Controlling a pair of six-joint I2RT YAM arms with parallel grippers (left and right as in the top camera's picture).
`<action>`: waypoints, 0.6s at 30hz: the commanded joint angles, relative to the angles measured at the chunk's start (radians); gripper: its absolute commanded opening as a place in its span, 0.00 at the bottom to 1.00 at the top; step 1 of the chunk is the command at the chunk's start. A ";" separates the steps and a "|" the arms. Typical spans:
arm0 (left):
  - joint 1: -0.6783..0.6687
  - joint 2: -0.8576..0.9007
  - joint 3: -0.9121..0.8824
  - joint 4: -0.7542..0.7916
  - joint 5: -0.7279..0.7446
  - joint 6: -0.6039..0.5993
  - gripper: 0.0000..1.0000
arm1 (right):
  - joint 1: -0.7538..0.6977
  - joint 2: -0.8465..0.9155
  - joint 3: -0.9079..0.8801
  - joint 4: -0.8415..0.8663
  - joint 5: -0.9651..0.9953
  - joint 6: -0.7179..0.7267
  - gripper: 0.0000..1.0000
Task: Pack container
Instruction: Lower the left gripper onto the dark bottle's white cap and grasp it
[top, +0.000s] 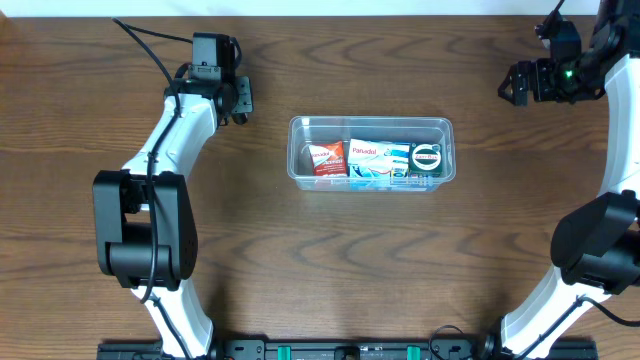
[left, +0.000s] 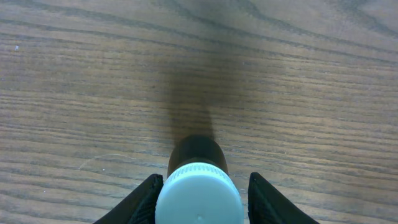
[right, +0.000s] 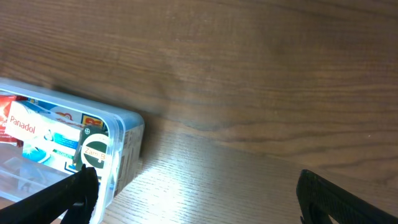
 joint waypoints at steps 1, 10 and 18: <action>-0.003 -0.001 0.010 -0.001 -0.013 0.003 0.43 | -0.007 0.000 0.018 0.000 -0.003 0.014 0.99; -0.003 -0.001 0.010 -0.001 -0.013 0.003 0.36 | -0.007 0.000 0.018 0.000 -0.003 0.014 0.99; -0.003 -0.013 0.010 -0.002 -0.012 0.003 0.29 | -0.007 0.000 0.018 0.000 -0.003 0.014 0.99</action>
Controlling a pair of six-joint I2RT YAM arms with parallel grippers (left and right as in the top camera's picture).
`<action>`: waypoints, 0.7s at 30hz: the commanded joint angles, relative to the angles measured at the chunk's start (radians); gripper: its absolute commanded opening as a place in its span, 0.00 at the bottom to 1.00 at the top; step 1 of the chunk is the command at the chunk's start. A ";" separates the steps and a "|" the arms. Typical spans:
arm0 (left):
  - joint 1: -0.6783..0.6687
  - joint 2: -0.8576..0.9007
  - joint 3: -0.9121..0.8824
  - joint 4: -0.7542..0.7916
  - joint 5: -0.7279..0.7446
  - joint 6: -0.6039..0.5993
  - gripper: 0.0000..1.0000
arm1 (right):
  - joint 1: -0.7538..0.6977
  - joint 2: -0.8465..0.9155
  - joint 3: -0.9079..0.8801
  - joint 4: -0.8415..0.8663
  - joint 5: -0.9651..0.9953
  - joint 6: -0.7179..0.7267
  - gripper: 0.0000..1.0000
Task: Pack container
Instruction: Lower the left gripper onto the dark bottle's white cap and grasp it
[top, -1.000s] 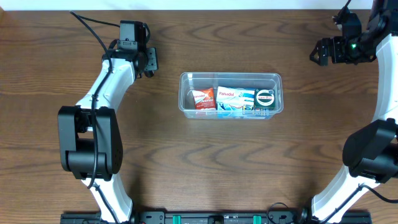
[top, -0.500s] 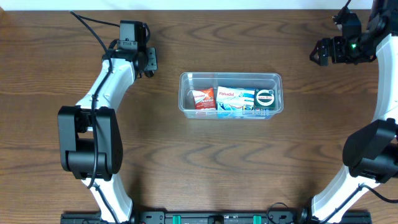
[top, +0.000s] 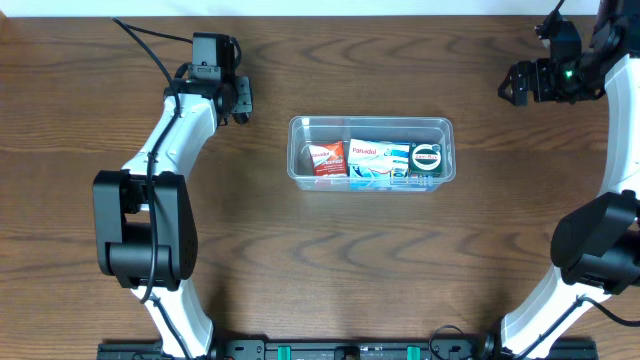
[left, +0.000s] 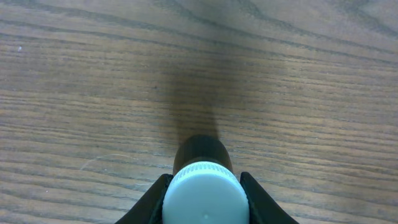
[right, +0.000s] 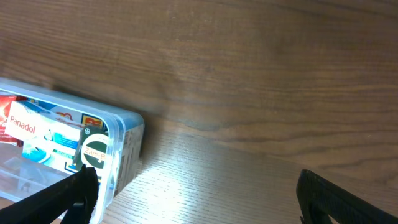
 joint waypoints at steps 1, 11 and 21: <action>-0.003 -0.018 0.010 -0.003 -0.008 0.003 0.30 | -0.007 0.000 0.018 0.000 -0.003 0.014 0.99; -0.003 -0.151 0.010 -0.079 -0.008 0.002 0.29 | -0.007 0.000 0.018 0.000 -0.003 0.014 0.99; -0.070 -0.328 0.010 -0.274 -0.008 -0.013 0.29 | -0.007 0.000 0.018 0.000 -0.003 0.014 0.99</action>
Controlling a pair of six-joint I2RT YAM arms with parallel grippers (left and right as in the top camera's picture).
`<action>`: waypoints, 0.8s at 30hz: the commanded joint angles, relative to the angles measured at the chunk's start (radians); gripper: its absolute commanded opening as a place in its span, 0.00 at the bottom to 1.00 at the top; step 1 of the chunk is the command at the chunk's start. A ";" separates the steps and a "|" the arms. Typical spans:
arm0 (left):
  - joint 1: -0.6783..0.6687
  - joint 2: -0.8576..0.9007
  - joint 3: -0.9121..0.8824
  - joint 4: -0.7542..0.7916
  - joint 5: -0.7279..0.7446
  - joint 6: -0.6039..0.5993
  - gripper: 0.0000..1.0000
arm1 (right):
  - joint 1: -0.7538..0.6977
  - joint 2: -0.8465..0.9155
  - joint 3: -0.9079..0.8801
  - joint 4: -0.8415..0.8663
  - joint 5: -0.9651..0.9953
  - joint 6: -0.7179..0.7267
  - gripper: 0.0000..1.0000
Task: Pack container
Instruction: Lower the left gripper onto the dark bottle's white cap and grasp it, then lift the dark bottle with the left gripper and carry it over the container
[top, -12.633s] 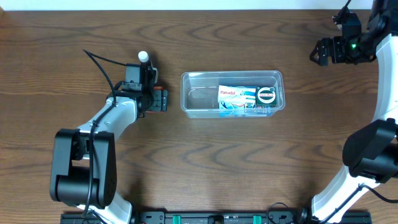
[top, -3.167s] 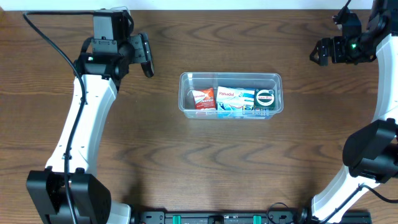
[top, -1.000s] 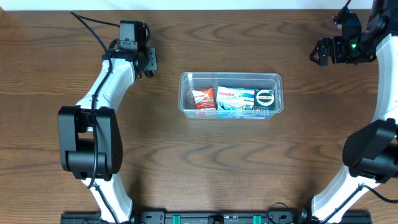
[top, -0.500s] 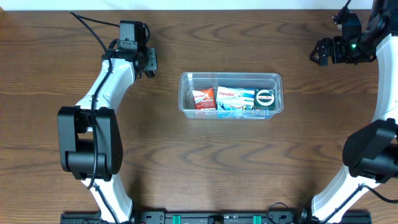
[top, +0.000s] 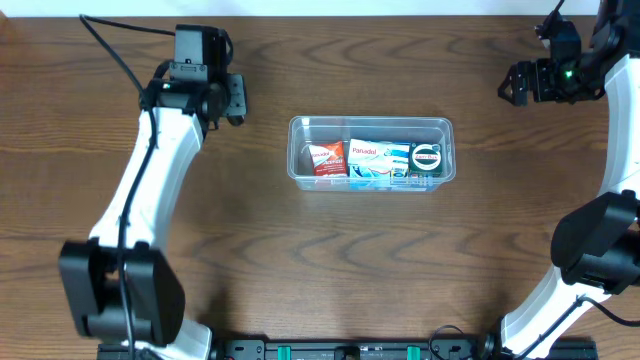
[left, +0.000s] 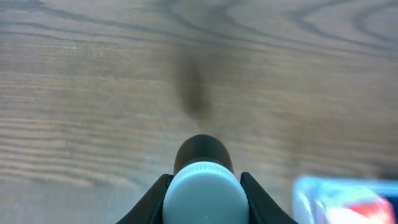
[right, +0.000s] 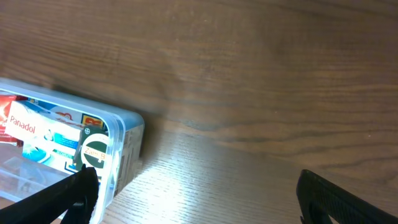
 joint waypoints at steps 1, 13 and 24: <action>-0.046 -0.070 0.011 -0.035 -0.008 -0.008 0.29 | -0.007 0.000 0.018 0.000 -0.003 0.014 0.99; -0.195 -0.186 0.011 -0.175 -0.008 -0.077 0.29 | -0.007 0.000 0.018 0.000 -0.003 0.014 0.99; -0.322 -0.186 0.010 -0.229 -0.008 -0.115 0.29 | -0.007 0.000 0.018 0.000 -0.003 0.014 0.99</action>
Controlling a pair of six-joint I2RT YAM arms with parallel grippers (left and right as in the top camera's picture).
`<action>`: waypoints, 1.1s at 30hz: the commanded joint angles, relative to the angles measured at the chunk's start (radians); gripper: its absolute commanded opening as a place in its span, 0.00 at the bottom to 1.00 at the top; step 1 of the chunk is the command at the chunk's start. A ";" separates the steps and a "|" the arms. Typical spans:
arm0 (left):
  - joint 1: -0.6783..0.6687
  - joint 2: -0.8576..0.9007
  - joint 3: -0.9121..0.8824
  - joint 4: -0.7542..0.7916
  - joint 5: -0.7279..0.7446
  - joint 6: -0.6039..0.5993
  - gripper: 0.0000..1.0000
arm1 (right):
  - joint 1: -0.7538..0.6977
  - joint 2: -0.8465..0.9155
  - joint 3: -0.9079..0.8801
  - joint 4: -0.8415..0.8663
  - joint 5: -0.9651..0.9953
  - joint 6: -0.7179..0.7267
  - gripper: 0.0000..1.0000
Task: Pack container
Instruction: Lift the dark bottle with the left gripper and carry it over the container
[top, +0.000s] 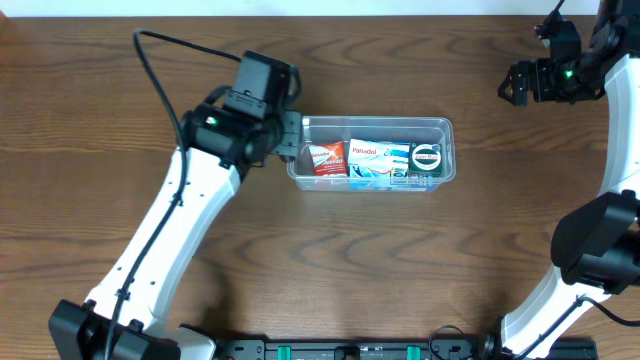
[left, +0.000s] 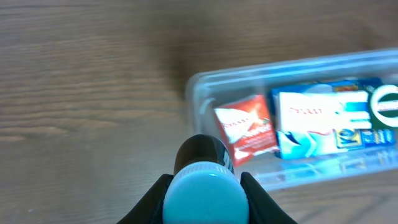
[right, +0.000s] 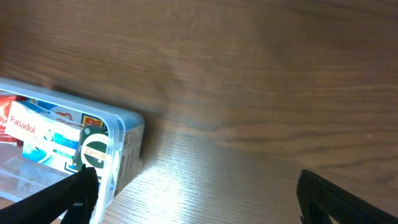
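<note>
My left gripper is shut on a dark bottle with a pale blue cap, held above the table. In the overhead view the left gripper is at the left end of the clear plastic container. Below the bottle, the left wrist view shows the container holding a red sachet, a blue and white Panadol box and a green round tin. My right gripper is open at the far right, well away from the container.
The right wrist view shows the container's right end at its lower left and bare wood grain table elsewhere. My right arm's base stands at the right edge, and the left arm crosses the table's left half.
My left gripper, still shut on the bottle, has gone from the far left of the table to the left end of the container. The right arm has not moved.
My left gripper stood open around the capped bottle standing on the table at the far left. Then it was shut on the cap. Then the bottle was off the table with the container's corner in view, and now it is over the container's left end.
</note>
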 joint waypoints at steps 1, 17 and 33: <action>-0.035 -0.016 0.010 0.000 -0.009 -0.015 0.29 | -0.007 0.000 0.018 0.000 -0.004 0.014 0.99; -0.054 -0.008 -0.131 0.114 -0.010 -0.075 0.28 | -0.007 0.000 0.018 0.000 -0.003 0.014 0.99; -0.054 -0.003 -0.260 0.253 -0.010 -0.083 0.28 | -0.007 0.000 0.018 0.000 -0.003 0.014 0.99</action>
